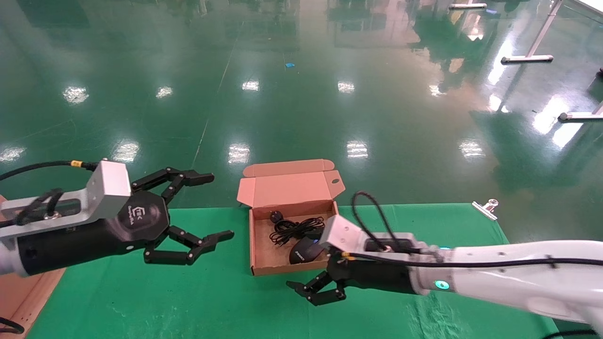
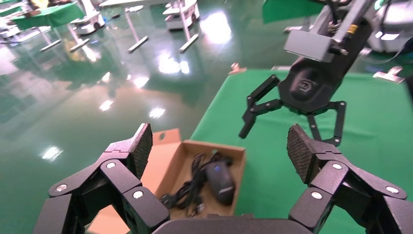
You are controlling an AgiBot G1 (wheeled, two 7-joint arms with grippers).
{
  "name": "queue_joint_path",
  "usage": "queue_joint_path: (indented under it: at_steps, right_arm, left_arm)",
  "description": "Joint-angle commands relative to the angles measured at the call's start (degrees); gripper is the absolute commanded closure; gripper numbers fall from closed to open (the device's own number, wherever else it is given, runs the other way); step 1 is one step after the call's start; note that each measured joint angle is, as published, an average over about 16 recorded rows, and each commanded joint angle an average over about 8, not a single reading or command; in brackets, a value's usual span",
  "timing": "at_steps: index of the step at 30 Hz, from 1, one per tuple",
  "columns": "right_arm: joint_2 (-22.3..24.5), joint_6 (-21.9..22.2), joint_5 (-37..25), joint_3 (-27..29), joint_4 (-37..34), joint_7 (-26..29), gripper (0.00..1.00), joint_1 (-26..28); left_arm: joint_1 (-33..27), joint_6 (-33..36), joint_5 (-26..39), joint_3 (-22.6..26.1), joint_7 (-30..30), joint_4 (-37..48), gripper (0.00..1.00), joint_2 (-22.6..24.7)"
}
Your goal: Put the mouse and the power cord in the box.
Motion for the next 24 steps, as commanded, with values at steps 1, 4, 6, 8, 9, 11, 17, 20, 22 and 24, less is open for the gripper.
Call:
queue_joint_path:
  at_steps: [1, 4, 6, 8, 9, 11, 17, 20, 22, 24]
  right_arm:
    - [1.45, -2.01, 1.48, 2.18, 1.25, 0.48, 0.0, -1.02]
    - [3.62, -5.03, 3.71, 5.45, 3.12, 1.21, 0.0, -2.56]
    - [5.06, -7.03, 5.19, 7.61, 4.36, 1.69, 0.0, -3.58]
    - [6.47, -8.99, 6.63, 9.73, 5.57, 2.16, 0.0, -4.57]
    - [7.2, -10.01, 7.38, 10.83, 6.2, 2.4, 0.0, -5.09]
    - [8.62, -11.98, 8.83, 12.96, 7.42, 2.88, 0.0, -6.09]
    - [12.97, -18.03, 13.3, 19.5, 11.16, 4.33, 0.0, -9.17]
    - [15.15, -21.04, 15.52, 22.77, 13.03, 5.06, 0.0, -10.7]
    - [16.61, -23.08, 17.03, 24.97, 14.3, 5.55, 0.0, -11.74]
    - [18.06, -25.09, 18.5, 27.14, 15.54, 6.03, 0.0, -12.76]
  left_arm:
    - [0.86, 0.85, -0.21, -1.21, -1.45, -1.4, 0.0, -0.28]
    - [2.15, 2.13, -0.52, -3.03, -3.63, -3.5, 0.0, -0.7]
    - [3.01, 2.97, -0.73, -4.23, -5.08, -4.89, 0.0, -0.98]
    - [3.85, 3.8, -0.94, -5.41, -6.49, -6.25, 0.0, -1.25]
    - [4.28, 4.23, -1.04, -6.02, -7.23, -6.96, 0.0, -1.39]
    - [5.13, 5.06, -1.25, -7.2, -8.65, -8.33, 0.0, -1.67]
    - [7.72, 7.61, -1.88, -10.84, -13.02, -12.54, 0.0, -2.51]
    - [9.01, 8.89, -2.19, -12.65, -15.19, -14.64, 0.0, -2.93]
    - [9.88, 9.75, -2.4, -13.88, -16.67, -16.06, 0.0, -3.21]
    - [10.74, 10.6, -2.61, -15.09, -18.11, -17.45, 0.0, -3.49]
